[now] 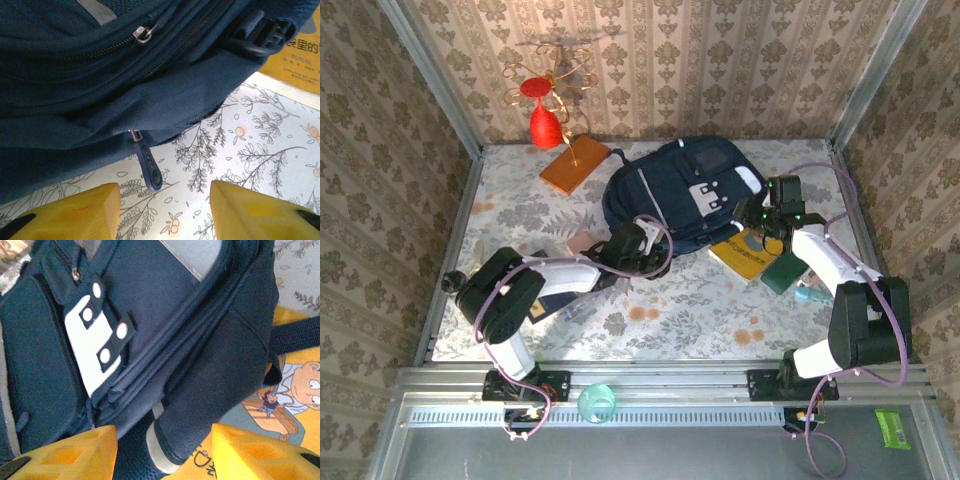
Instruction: Pack books, pencil case, and school supplies into a backpack
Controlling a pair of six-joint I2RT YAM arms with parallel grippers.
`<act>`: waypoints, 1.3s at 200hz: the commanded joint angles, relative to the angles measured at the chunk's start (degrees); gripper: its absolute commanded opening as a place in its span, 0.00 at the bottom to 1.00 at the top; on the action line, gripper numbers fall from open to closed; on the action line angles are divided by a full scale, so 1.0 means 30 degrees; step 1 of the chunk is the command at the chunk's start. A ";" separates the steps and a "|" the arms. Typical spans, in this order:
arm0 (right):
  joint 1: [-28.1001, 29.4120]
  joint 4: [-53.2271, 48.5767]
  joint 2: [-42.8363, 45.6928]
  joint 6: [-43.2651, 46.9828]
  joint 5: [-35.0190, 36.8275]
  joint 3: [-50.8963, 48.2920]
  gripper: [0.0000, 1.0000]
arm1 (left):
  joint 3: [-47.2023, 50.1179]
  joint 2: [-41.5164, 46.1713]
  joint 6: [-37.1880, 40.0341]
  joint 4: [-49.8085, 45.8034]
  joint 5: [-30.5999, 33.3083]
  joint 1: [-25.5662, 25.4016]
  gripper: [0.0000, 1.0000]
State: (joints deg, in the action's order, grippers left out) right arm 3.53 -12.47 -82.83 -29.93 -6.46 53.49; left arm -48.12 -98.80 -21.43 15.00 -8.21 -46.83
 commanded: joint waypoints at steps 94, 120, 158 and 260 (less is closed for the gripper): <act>0.0061 0.0069 0.0812 0.0076 0.0164 -0.0676 0.54 | -0.2192 -0.2692 -0.0915 -0.1028 0.0516 0.0081 0.40; 0.0061 0.0114 0.0777 -0.0048 0.0012 -0.0664 0.55 | -0.2640 -0.3048 -0.0913 -0.1165 0.0407 0.0164 0.35; 0.0054 -0.0059 0.0890 0.0070 0.0152 -0.0638 0.56 | -0.2758 -0.3274 -0.0912 -0.0864 0.0308 0.0294 0.27; 0.1720 0.0378 0.4292 -0.3943 -0.1872 -0.4393 0.78 | -0.1064 -0.1667 -0.0154 0.0969 0.0343 -0.0003 0.00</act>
State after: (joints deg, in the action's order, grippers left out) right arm 4.89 -12.93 -71.42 -33.50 -7.66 45.74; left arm -53.63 -107.22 -23.38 13.93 -7.29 -46.11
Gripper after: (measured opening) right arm 0.735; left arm 0.047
